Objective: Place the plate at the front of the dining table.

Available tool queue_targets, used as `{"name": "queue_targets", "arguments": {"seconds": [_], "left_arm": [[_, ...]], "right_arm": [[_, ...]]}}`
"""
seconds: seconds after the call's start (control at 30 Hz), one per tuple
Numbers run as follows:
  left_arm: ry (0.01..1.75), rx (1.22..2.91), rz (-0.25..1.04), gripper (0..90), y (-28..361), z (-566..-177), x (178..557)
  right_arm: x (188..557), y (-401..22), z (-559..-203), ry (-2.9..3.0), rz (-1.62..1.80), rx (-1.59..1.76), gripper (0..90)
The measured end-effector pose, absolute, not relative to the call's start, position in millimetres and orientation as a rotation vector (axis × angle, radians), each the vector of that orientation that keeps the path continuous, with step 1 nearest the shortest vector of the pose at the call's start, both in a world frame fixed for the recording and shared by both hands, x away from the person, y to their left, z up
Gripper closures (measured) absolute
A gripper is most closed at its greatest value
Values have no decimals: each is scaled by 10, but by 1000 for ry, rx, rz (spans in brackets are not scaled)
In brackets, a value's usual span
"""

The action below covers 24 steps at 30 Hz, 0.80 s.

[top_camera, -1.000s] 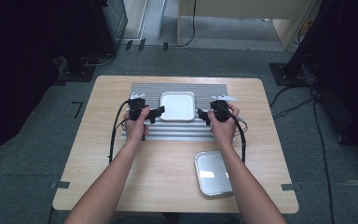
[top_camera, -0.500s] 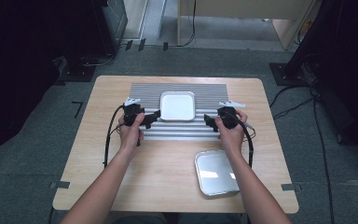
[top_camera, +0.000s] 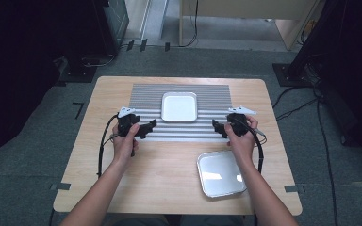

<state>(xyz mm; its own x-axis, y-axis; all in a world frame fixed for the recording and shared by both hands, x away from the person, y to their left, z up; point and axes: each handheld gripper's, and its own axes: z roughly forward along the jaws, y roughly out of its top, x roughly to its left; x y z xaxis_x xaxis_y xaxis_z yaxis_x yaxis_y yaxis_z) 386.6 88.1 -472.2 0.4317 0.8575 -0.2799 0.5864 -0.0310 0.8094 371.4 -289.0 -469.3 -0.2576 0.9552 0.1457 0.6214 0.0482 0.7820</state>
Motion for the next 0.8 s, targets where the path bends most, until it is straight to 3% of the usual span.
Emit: {"name": "queue_targets", "arguments": {"seconds": [0.8], "left_arm": [[1228,1749,401,182,1216,-4794,3411]], "right_arm": [[3239,-3284,-4791,1872,1048,1610,266]]}}
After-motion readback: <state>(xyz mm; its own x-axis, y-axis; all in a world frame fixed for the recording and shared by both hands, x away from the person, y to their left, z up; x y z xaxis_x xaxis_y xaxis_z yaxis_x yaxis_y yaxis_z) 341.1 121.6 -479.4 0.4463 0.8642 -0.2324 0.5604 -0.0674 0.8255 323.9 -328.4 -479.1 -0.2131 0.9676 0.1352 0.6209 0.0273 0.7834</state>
